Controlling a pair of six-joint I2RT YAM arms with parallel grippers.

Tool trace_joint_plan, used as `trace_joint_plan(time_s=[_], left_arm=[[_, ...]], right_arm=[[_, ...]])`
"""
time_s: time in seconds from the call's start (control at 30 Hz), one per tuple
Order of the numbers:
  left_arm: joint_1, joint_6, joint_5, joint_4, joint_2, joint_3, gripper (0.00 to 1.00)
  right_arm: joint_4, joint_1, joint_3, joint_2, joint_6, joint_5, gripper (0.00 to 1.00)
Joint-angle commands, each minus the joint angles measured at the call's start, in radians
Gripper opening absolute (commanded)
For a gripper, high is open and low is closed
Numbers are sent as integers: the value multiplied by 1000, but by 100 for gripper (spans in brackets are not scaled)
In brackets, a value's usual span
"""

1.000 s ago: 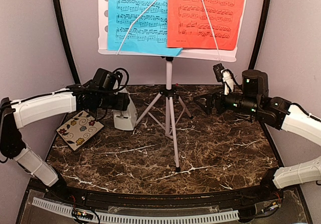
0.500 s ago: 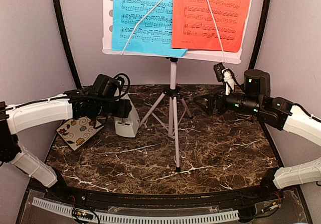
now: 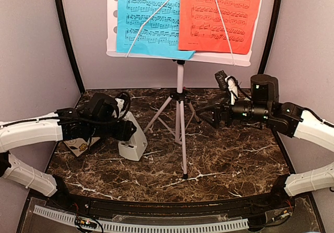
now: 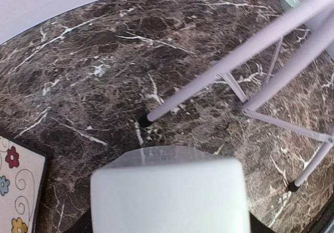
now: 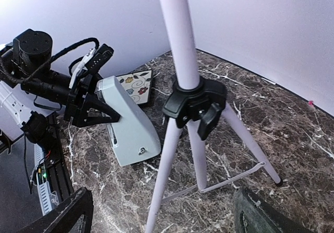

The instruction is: Set up the instrument practice props

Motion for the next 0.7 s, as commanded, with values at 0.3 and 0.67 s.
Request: trace_joint_plan(time_s=[0.3, 0.67], left_arm=[[-148, 1, -16, 262, 72, -45, 45], [-196, 18, -69, 296, 224, -13, 50]], right_arm=[[26, 89, -41, -2, 10, 14, 93], [36, 141, -23, 43, 22, 65, 93]])
